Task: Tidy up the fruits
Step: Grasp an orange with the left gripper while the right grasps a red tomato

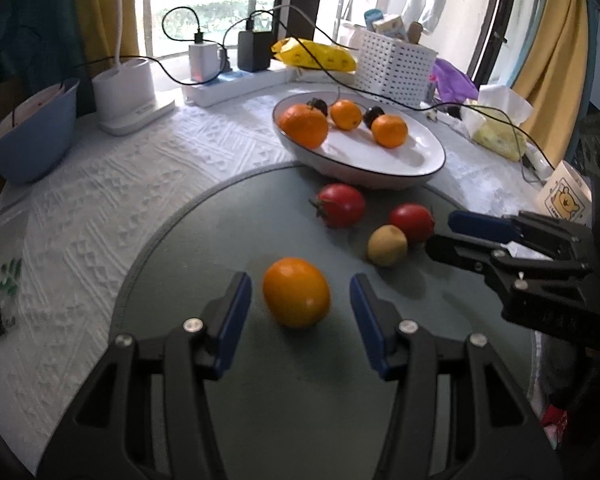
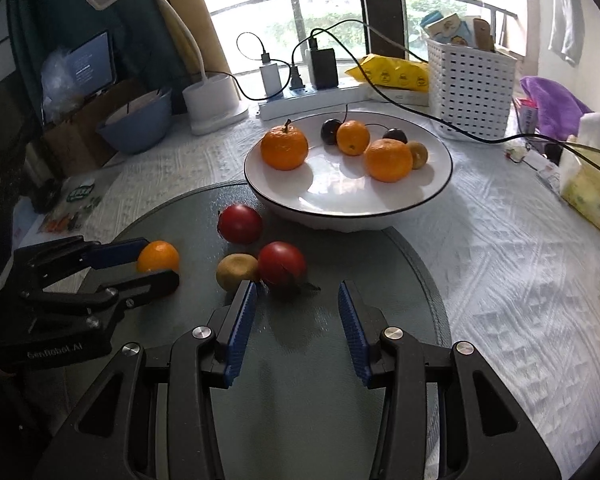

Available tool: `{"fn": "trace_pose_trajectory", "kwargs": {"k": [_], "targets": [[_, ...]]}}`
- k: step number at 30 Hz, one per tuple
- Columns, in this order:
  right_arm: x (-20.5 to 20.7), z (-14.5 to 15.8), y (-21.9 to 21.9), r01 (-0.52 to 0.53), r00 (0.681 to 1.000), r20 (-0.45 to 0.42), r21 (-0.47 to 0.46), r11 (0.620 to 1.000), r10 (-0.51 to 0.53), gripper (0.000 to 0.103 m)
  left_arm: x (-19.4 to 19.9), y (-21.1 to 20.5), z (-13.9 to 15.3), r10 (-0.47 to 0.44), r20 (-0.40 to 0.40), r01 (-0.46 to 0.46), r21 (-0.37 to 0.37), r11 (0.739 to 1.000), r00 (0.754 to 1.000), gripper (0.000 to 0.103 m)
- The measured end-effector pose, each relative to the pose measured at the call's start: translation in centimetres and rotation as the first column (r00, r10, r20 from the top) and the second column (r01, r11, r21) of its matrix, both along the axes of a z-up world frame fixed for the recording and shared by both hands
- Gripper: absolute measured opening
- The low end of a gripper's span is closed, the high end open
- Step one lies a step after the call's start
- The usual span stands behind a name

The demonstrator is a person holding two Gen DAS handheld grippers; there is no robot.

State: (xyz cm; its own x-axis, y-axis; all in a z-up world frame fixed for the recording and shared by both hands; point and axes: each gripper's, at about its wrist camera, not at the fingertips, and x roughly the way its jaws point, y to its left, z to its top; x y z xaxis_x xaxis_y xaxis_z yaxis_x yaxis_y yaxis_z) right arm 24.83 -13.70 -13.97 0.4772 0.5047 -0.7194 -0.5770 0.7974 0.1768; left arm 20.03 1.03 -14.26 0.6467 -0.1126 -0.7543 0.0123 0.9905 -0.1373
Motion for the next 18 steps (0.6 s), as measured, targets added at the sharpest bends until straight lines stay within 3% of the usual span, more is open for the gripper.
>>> {"fn": "trace_pose_trajectory", "kwargs": {"k": [4,11,18], "targets": [[0.4,0.0,0.4,-0.005,1.000,-0.001,-0.001,1.000,0.005,0.045,0.2,0.2,-0.4,-0.011,-0.009,0.011,-0.024,1.000,1.000,0.052],[1.1,-0.5,1.1,-0.009,1.000,-0.023,-0.022,1.000,0.008,0.045,0.6,0.3,-0.5,-0.014,-0.009,0.014,-0.008,1.000,1.000,0.035],[1.3,-0.8,2.1,-0.039,0.999,-0.039,-0.041,0.998,0.037,0.036,0.5,0.5,-0.5,-0.025,-0.001,0.025,-0.031,0.999,1.000,0.035]]}}
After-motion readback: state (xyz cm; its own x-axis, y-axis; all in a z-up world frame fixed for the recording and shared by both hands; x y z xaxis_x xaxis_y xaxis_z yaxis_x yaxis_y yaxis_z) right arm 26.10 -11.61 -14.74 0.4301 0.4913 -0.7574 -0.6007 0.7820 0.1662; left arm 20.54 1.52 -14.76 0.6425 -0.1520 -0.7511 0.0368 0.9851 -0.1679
